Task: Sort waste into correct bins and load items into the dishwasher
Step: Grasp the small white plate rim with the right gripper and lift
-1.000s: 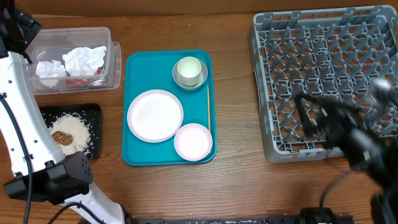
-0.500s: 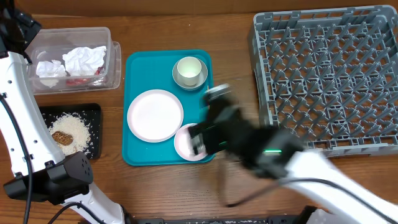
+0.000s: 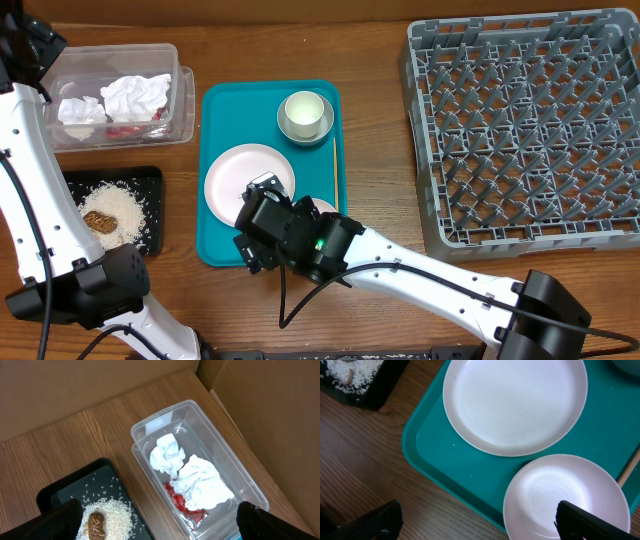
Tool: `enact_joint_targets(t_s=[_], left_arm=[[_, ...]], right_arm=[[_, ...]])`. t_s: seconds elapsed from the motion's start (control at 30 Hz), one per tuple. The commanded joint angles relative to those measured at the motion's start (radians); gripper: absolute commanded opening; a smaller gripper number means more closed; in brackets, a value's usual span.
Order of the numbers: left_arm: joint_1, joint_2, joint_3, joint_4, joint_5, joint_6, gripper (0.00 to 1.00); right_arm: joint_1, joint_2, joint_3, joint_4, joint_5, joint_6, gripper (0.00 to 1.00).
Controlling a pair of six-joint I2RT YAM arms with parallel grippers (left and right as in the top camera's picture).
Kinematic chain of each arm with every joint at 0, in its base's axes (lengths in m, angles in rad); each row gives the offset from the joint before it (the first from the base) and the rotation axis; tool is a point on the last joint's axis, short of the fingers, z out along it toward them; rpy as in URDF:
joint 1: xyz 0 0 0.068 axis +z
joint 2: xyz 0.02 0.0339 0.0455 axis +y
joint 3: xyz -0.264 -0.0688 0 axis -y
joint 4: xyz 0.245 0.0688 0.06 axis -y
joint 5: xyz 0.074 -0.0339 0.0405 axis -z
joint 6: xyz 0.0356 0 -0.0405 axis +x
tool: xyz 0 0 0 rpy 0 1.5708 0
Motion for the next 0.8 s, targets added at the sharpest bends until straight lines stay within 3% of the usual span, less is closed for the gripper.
enact_joint_targets(t_s=[0.0, 0.3, 0.77], left_arm=[[-0.005, 0.007, 0.000, 0.001, -0.006, -0.017, 1.00], [-0.005, 0.007, 0.000, 0.001, -0.006, -0.016, 1.00], [-0.005, 0.007, 0.000, 0.001, -0.005, -0.017, 1.00]], right_arm=[[0.000, 0.004, 0.019, 0.014, -0.019, -0.002, 1.00], [0.000, 0.128, 0.010, 0.035, 0.044, 0.111, 0.72], [0.000, 0.223, 0.010, 0.013, 0.089, 0.187, 0.57]])
